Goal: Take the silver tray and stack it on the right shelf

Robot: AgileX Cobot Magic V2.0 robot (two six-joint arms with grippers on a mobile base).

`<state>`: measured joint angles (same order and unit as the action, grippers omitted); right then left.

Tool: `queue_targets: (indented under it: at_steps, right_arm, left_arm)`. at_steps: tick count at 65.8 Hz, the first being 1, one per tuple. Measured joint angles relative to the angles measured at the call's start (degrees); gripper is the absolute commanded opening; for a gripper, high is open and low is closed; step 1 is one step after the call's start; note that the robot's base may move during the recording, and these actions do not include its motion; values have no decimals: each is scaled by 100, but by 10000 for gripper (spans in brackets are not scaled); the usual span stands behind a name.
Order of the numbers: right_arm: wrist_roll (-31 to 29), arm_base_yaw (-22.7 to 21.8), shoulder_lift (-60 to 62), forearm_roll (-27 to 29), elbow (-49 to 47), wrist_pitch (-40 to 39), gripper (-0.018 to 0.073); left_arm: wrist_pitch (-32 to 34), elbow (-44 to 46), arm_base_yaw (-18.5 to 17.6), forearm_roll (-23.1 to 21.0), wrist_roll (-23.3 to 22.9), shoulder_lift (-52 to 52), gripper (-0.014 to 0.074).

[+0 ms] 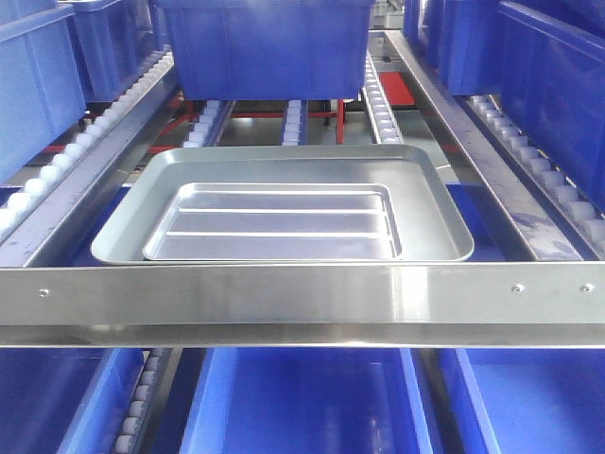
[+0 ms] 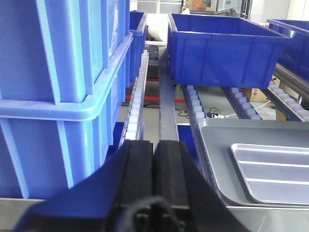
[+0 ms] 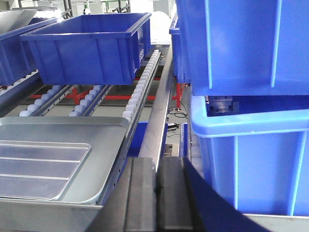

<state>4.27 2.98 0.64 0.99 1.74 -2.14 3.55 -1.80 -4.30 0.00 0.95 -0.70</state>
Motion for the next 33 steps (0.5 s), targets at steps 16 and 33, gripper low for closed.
queue_targets:
  at_steps: [16, 33]
  right_arm:
    - [0, 0, 0, 0, 0, 3, 50]
    - [0, 0, 0, 0, 0, 3, 50]
  left_arm:
    - [0, 0, 0, 0, 0, 0, -91]
    - [-9, 0, 0, 0, 0, 0, -91]
